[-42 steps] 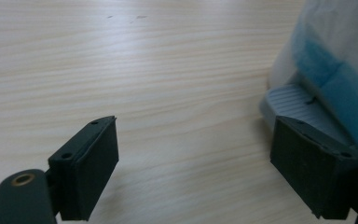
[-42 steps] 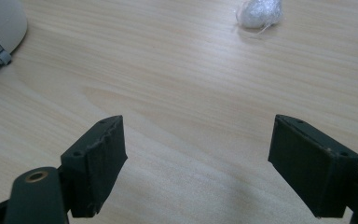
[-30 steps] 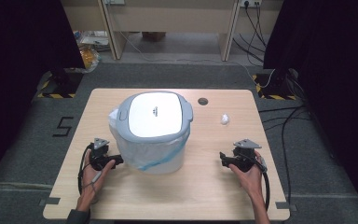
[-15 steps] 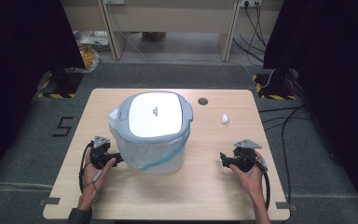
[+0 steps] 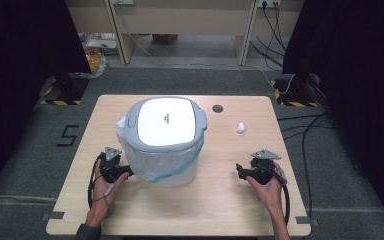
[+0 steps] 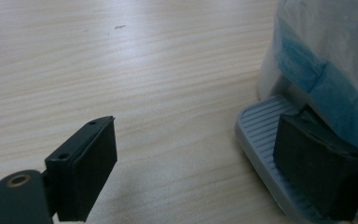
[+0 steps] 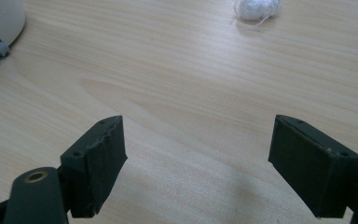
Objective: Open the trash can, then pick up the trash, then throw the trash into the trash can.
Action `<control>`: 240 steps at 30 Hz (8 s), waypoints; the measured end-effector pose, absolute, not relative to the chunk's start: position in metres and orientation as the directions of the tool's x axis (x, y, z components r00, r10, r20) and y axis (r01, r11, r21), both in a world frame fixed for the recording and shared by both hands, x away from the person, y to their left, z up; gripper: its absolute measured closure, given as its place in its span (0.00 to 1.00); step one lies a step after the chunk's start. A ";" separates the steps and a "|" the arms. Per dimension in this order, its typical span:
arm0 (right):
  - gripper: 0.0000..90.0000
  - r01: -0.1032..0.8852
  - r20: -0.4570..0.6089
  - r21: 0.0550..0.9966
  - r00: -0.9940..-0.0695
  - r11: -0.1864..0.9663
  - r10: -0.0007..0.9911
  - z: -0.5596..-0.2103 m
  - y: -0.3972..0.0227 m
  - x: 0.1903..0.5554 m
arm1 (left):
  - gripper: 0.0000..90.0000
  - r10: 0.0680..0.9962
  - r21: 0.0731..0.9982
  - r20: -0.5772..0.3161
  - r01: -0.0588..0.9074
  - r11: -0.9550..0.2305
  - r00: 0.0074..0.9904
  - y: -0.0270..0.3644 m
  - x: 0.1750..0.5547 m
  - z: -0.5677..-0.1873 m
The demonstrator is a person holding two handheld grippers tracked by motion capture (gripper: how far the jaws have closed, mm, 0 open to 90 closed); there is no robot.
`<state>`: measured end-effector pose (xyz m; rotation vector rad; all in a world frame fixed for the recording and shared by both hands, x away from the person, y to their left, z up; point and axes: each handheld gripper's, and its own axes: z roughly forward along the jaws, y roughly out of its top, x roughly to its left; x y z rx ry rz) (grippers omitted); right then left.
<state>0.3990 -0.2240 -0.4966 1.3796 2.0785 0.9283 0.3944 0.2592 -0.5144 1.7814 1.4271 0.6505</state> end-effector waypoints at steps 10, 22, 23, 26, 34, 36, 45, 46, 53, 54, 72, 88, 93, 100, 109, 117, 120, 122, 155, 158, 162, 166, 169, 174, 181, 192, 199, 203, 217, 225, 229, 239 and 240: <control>0.21 0.609 -0.015 0.750 -0.372 0.256 0.928 -0.497 -0.227 0.400 | 0.16 0.967 0.793 -0.068 0.601 -0.098 0.247 0.256 0.393 -0.522; 0.21 0.609 -0.014 0.752 -0.369 0.253 0.929 -0.497 -0.228 0.400 | 0.16 0.967 0.786 -0.107 0.616 -0.061 0.232 0.257 0.389 -0.523; 0.21 0.609 -0.014 0.752 -0.369 0.253 0.929 -0.497 -0.228 0.400 | 0.16 0.966 0.784 -0.108 0.618 -0.062 0.234 0.257 0.388 -0.523; 0.21 0.610 -0.012 0.751 -0.368 0.252 0.930 -0.497 -0.229 0.400 | 0.16 0.963 0.780 -0.123 0.623 -0.056 0.240 0.256 0.383 -0.524; 0.21 0.610 -0.008 0.753 -0.364 0.244 0.932 -0.497 -0.232 0.401 | 0.16 0.963 0.782 -0.105 0.619 -0.073 0.247 0.246 0.369 -0.523; 0.21 0.611 -0.005 0.754 -0.361 0.241 0.932 -0.497 -0.232 0.401 | 0.16 0.965 0.785 -0.096 0.614 -0.078 0.245 0.243 0.365 -0.523; 0.21 0.612 -0.004 0.753 -0.362 0.241 0.932 -0.498 -0.233 0.402 | 0.16 0.961 0.781 -0.116 0.621 -0.069 0.252 0.239 0.358 -0.523; 0.20 0.612 -0.004 0.753 -0.362 0.241 0.932 -0.498 -0.233 0.402 | 0.16 0.960 0.780 -0.120 0.622 -0.066 0.252 0.239 0.358 -0.523; 0.21 0.612 -0.003 0.754 -0.361 0.239 0.933 -0.498 -0.233 0.402 | 0.16 0.958 0.779 -0.120 0.623 -0.071 0.260 0.237 0.355 -0.523; 0.21 0.612 -0.005 0.754 -0.360 0.240 0.933 -0.498 -0.233 0.402 | 0.16 0.958 0.778 -0.120 0.624 -0.073 0.261 0.236 0.355 -0.523; 0.21 0.587 -0.012 0.778 -0.345 0.226 0.938 -0.489 -0.235 0.413 | 0.16 0.952 0.775 -0.132 0.628 -0.075 0.278 0.234 0.352 -0.523; 0.26 0.575 0.011 0.799 -0.308 0.177 0.951 -0.485 -0.238 0.448 | 0.16 0.948 0.771 -0.138 0.632 -0.079 0.286 0.233 0.351 -0.523; 0.28 0.576 0.021 0.801 -0.301 0.164 0.953 -0.486 -0.236 0.465 | 0.16 0.947 0.770 -0.146 0.634 -0.074 0.287 0.233 0.352 -0.523; 0.33 0.552 -0.016 0.815 -0.287 0.179 0.958 -0.482 -0.226 0.485 | 0.16 0.945 0.769 -0.152 0.636 -0.071 0.288 0.233 0.352 -0.523; 0.38 0.573 -0.033 0.799 -0.263 0.184 0.964 -0.487 -0.226 0.513 | 0.16 0.946 0.771 -0.146 0.633 -0.075 0.290 0.233 0.351 -0.523; 0.39 0.587 -0.012 0.793 -0.255 0.165 0.967 -0.487 -0.226 0.532 | 0.16 0.945 0.771 -0.149 0.633 -0.073 0.291 0.233 0.352 -0.523; 0.41 0.595 0.002 0.789 -0.249 0.151 0.968 -0.490 -0.226 0.541 | 0.16 0.945 0.772 -0.149 0.632 -0.073 0.290 0.233 0.351 -0.523; 0.43 0.610 0.008 0.779 -0.239 0.144 0.971 -0.493 -0.224 0.545 | 0.16 0.945 0.772 -0.148 0.631 -0.073 0.290 0.232 0.351 -0.523; 0.61 0.594 -0.011 0.778 -0.309 0.203 0.951 -0.493 -0.231 0.520 | 0.16 0.944 0.769 -0.150 0.635 -0.075 0.294 0.233 0.351 -0.523; 0.61 0.575 -0.013 0.790 -0.335 0.215 0.942 -0.487 -0.232 0.505 | 0.16 0.943 0.767 -0.153 0.637 -0.074 0.294 0.233 0.352 -0.523; 0.61 0.554 -0.011 0.801 -0.363 0.225 0.932 -0.481 -0.232 0.490 | 0.16 0.944 0.767 -0.154 0.637 -0.073 0.293 0.233 0.351 -0.523; 0.61 0.535 -0.011 0.812 -0.384 0.232 0.923 -0.476 -0.230 0.475 | 0.16 0.944 0.768 -0.153 0.637 -0.074 0.293 0.232 0.351 -0.523; 0.61 0.523 -0.013 0.818 -0.398 0.239 0.917 -0.472 -0.229 0.466 | 0.16 0.944 0.767 -0.154 0.637 -0.073 0.293 0.232 0.351 -0.523; 0.61 0.505 -0.015 0.827 -0.417 0.246 0.909 -0.467 -0.225 0.454 | 0.16 0.946 0.770 -0.138 0.633 -0.084 0.294 0.230 0.349 -0.523; 0.61 0.505 -0.032 0.821 -0.427 0.268 0.904 -0.469 -0.225 0.445 | 0.16 0.944 0.771 -0.146 0.632 -0.079 0.296 0.226 0.348 -0.523; 0.61 0.504 -0.023 0.827 -0.414 0.250 0.910 -0.468 -0.234 0.433 | 0.13 0.956 0.789 -0.073 0.603 -0.120 0.285 0.205 0.346 -0.522; 0.61 0.505 -0.022 0.827 -0.409 0.246 0.912 -0.466 -0.240 0.426 | 0.13 0.954 0.785 -0.085 0.609 -0.114 0.289 0.199 0.352 -0.522; 0.61 0.508 -0.024 0.825 -0.406 0.248 0.913 -0.468 -0.243 0.424 | 0.11 0.952 0.779 -0.098 0.618 -0.107 0.289 0.197 0.357 -0.523; 0.61 0.501 -0.026 0.825 -0.427 0.261 0.904 -0.466 -0.240 0.406 | 0.08 0.948 0.770 -0.118 0.629 -0.102 0.297 0.193 0.365 -0.523; 0.61 0.502 -0.001 0.831 -0.429 0.239 0.903 -0.466 -0.243 0.393 | 0.08 0.946 0.767 -0.125 0.635 -0.099 0.298 0.193 0.366 -0.523; 0.61 0.500 -0.002 0.831 -0.437 0.244 0.900 -0.466 -0.241 0.391 | 0.08 0.946 0.768 -0.126 0.633 -0.097 0.298 0.191 0.367 -0.523; 0.61 0.491 -0.004 0.835 -0.443 0.246 0.896 -0.463 -0.237 0.390 | 0.08 0.944 0.764 -0.124 0.637 -0.106 0.305 0.189 0.370 -0.523; 0.61 0.490 -0.004 0.836 -0.445 0.247 0.896 -0.463 -0.236 0.390 | 0.08 0.944 0.763 -0.125 0.637 -0.106 0.306 0.189 0.370 -0.523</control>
